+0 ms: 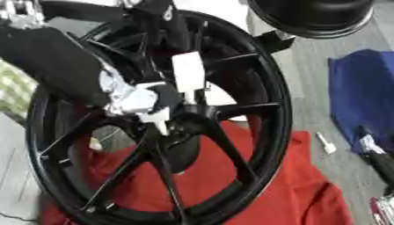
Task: Pull the pin out of the wheel hub.
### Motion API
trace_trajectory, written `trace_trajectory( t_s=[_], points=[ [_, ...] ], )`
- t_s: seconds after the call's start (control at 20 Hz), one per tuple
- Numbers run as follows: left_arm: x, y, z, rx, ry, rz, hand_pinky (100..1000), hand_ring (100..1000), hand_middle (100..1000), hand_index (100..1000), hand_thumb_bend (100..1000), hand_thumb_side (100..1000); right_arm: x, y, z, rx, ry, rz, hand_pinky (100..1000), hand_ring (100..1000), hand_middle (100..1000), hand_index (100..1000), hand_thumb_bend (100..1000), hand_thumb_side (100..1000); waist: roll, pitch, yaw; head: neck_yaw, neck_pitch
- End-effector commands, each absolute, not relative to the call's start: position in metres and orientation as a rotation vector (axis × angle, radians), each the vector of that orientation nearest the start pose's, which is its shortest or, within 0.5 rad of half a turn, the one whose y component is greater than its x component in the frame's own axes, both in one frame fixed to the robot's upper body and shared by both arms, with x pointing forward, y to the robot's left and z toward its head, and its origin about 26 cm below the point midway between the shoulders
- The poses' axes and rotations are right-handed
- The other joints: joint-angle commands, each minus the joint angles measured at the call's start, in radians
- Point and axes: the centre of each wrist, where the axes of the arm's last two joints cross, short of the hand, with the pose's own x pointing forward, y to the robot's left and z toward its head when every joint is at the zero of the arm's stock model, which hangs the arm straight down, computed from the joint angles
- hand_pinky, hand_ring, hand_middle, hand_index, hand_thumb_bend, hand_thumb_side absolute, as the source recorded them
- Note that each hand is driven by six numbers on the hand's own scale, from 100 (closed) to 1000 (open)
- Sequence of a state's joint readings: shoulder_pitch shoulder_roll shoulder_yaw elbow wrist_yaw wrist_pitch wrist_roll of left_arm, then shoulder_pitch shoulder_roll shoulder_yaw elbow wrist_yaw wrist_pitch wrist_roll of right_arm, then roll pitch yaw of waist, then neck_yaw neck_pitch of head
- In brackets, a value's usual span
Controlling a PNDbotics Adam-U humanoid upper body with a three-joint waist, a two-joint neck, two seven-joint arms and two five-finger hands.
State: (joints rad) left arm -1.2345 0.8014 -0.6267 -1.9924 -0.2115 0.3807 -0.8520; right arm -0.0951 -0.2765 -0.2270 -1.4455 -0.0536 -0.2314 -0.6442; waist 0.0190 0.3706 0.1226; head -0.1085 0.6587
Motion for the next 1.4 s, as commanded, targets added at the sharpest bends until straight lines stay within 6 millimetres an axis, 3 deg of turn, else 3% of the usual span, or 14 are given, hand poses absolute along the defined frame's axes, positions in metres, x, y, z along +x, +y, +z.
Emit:
trace_trajectory(
  t_s=[0.05,0.45,1.4],
  points=[
    [0.264,0.131,0.386,-0.847,2.026,2.926,835,768,725,831,449,554,0.293,-0.377,0.02,-0.808,-1.786,-0.545,648,786,648,740,663,253,-0.001,-0.027,-0.003,0.003,0.004],
    [0.266,0.13,0.38,-0.904,2.029,2.939,810,743,682,857,508,627,0.293,-0.376,0.02,-0.804,-1.786,-0.543,649,786,648,740,663,254,-0.002,-0.024,-0.005,0.008,0.007],
    [0.275,0.136,0.361,-1.064,2.063,3.039,822,779,738,847,491,617,0.295,-0.372,0.022,-0.789,-1.797,-0.543,650,787,649,741,663,255,-0.01,-0.012,-0.012,0.02,0.0]
  ],
)
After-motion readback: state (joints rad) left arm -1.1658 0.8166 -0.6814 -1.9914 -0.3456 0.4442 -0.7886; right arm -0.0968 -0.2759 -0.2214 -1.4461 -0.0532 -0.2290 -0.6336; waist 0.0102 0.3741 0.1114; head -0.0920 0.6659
